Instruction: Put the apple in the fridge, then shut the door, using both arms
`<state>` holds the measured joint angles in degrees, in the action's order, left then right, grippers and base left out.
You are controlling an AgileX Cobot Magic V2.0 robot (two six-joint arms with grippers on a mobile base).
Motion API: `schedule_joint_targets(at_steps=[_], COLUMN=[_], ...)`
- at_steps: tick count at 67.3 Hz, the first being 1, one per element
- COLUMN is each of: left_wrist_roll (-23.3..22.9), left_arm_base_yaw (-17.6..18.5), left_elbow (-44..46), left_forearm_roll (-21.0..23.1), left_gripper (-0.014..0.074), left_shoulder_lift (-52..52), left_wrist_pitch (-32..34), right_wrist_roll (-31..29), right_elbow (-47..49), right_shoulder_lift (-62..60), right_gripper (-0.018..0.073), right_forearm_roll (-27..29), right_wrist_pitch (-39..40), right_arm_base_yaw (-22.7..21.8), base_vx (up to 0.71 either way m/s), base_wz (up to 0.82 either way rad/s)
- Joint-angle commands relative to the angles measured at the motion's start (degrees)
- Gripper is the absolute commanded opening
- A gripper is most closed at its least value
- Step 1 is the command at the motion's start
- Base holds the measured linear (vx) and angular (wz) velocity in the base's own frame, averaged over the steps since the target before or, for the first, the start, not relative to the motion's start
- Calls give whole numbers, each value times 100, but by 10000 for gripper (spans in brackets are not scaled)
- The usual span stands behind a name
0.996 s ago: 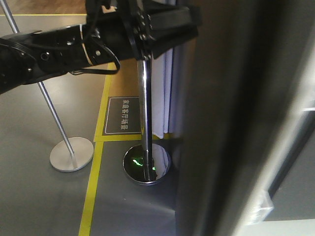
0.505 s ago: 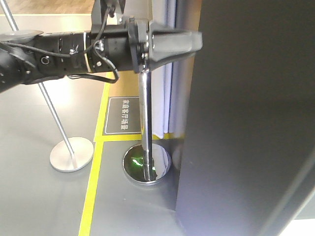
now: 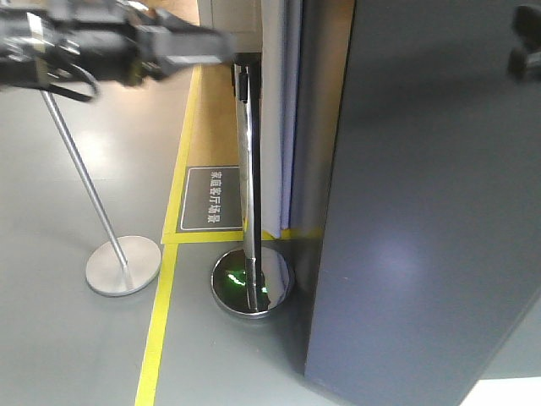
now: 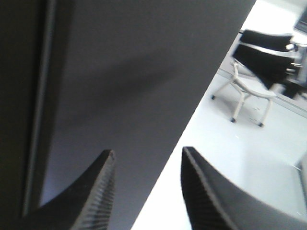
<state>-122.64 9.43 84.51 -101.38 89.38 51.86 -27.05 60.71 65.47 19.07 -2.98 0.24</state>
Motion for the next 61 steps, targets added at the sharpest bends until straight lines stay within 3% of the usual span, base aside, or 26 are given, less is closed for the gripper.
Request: schedule_joint_targets(at_steps=[1, 12, 61], left_wrist_roll=[-70, -70, -70], left_arm_base_yaw=[-162, -385, -504], left_elbow=[171, 171, 171], left_forearm_roll=[-117, -117, -117], left_gripper=[306, 306, 306], left_shoulder_lift=[-353, -387, -387], left_wrist_pitch=[-200, -187, -571], right_wrist_roll=[15, -105, -166], right_elbow=[448, 795, 2836], right_shoulder_lift=[290, 818, 3023], right_gripper=[515, 515, 515], right_forearm_roll=[351, 445, 424], right_wrist_pitch=[444, 465, 111], right_arm_base_yaw=[-359, -442, -442], base_vx=[0, 0, 0], base_wz=[0, 0, 0])
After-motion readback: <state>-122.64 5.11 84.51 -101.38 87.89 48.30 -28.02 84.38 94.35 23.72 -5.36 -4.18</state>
